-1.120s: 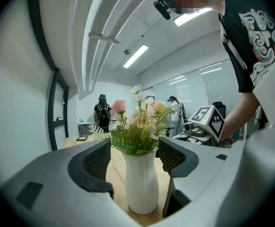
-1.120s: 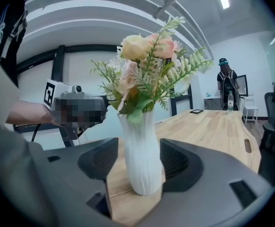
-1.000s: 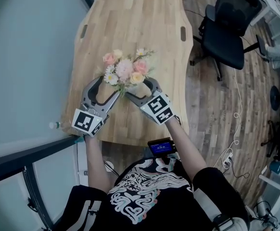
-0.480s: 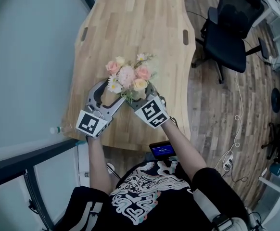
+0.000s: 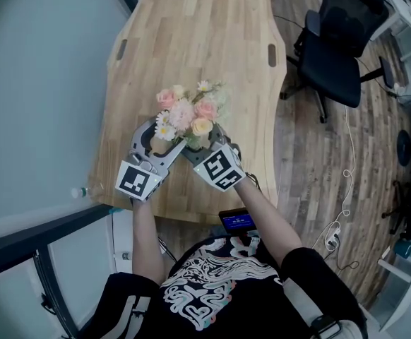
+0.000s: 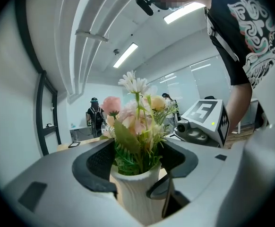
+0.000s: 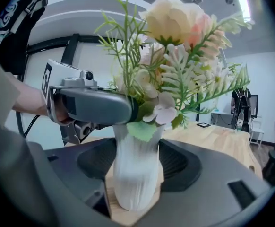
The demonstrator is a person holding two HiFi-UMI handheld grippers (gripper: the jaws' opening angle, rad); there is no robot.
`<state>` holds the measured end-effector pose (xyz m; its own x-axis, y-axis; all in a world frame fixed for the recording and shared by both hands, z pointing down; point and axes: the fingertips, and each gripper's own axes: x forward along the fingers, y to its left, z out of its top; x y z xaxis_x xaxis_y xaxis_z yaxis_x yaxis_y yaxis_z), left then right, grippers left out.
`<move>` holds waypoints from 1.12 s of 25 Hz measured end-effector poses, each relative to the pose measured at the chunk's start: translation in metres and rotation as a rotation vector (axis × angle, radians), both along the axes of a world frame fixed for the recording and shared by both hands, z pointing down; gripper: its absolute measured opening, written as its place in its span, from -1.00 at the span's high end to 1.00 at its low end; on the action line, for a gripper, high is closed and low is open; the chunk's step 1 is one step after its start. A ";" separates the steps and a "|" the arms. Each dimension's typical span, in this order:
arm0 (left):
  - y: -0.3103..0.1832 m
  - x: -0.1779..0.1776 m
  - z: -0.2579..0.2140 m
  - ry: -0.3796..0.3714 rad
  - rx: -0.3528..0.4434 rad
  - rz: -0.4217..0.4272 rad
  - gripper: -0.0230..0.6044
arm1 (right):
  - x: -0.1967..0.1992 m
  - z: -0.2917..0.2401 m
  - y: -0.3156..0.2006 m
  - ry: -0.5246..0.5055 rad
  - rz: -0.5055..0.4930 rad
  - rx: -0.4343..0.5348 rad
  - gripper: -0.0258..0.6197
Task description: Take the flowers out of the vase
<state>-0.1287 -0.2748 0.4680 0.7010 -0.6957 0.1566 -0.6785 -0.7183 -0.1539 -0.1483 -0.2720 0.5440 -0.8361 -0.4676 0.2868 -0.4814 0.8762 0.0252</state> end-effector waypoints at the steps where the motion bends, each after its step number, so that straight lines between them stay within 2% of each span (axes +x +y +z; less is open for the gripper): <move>1: 0.000 0.001 0.002 0.006 -0.014 -0.006 0.01 | 0.000 0.000 0.000 0.002 -0.001 -0.002 0.02; 7: -0.006 0.000 0.001 0.007 -0.010 -0.060 0.34 | 0.000 0.000 -0.001 0.001 0.010 -0.001 0.02; 11: -0.009 -0.004 0.002 -0.035 -0.013 -0.081 0.51 | 0.002 0.000 0.000 0.004 0.015 -0.003 0.02; 13: -0.010 -0.006 0.002 -0.027 -0.003 -0.080 0.56 | 0.002 0.001 0.000 0.003 0.018 -0.008 0.02; 16: -0.007 -0.006 0.002 0.013 0.002 -0.073 0.59 | 0.001 0.001 0.000 -0.006 0.020 -0.007 0.02; 28: -0.009 -0.015 -0.009 0.075 0.006 -0.107 0.62 | 0.001 0.002 -0.001 -0.019 0.025 -0.006 0.03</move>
<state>-0.1438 -0.2842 0.4586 0.6327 -0.7677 0.1021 -0.7608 -0.6407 -0.1035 -0.1476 -0.2731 0.5463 -0.8293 -0.4870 0.2741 -0.5038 0.8638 0.0105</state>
